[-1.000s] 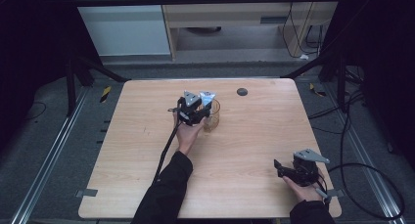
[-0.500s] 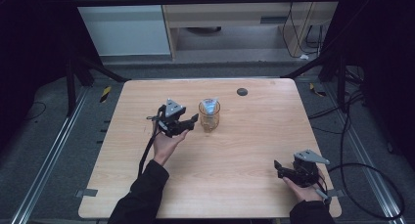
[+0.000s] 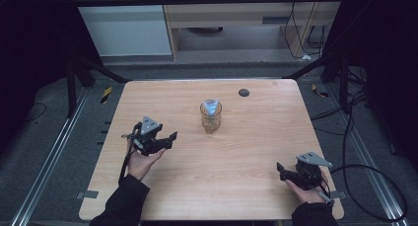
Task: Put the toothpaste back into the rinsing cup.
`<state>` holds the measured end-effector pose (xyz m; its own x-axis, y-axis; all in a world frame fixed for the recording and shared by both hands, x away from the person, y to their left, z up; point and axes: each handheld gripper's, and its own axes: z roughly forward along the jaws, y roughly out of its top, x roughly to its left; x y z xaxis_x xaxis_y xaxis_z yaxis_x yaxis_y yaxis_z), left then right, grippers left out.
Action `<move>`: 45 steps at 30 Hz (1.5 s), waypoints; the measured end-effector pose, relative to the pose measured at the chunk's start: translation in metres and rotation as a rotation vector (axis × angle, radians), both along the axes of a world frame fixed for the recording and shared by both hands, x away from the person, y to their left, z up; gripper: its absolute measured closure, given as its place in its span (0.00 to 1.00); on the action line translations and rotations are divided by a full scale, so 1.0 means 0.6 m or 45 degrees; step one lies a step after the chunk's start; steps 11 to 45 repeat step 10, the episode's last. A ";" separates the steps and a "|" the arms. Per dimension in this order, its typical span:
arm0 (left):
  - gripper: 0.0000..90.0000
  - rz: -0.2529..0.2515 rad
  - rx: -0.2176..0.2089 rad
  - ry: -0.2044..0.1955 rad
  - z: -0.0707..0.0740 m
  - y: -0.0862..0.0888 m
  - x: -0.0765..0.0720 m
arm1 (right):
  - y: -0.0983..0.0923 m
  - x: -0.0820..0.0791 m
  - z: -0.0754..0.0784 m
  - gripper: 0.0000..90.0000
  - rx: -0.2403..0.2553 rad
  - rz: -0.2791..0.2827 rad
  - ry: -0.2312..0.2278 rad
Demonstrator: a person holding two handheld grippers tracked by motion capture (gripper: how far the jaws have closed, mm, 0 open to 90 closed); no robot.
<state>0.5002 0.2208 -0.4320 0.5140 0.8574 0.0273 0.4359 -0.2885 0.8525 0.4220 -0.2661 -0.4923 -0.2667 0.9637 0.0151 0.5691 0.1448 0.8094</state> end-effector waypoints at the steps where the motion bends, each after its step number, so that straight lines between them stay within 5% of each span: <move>1: 0.34 0.019 0.016 0.016 -0.010 0.016 -0.012 | -0.001 -0.001 -0.001 0.20 -0.002 -0.003 -0.002; 4: 0.32 0.051 0.045 0.040 -0.023 0.041 -0.029 | 0.000 -0.002 -0.001 0.20 -0.002 -0.005 -0.004; 9: 0.32 0.132 -0.044 0.049 -0.042 0.084 -0.054 | 0.001 -0.003 0.000 0.20 -0.001 -0.001 -0.012; 45: 0.32 0.132 -0.044 0.049 -0.042 0.084 -0.054 | 0.001 -0.003 0.000 0.20 0.001 0.000 -0.014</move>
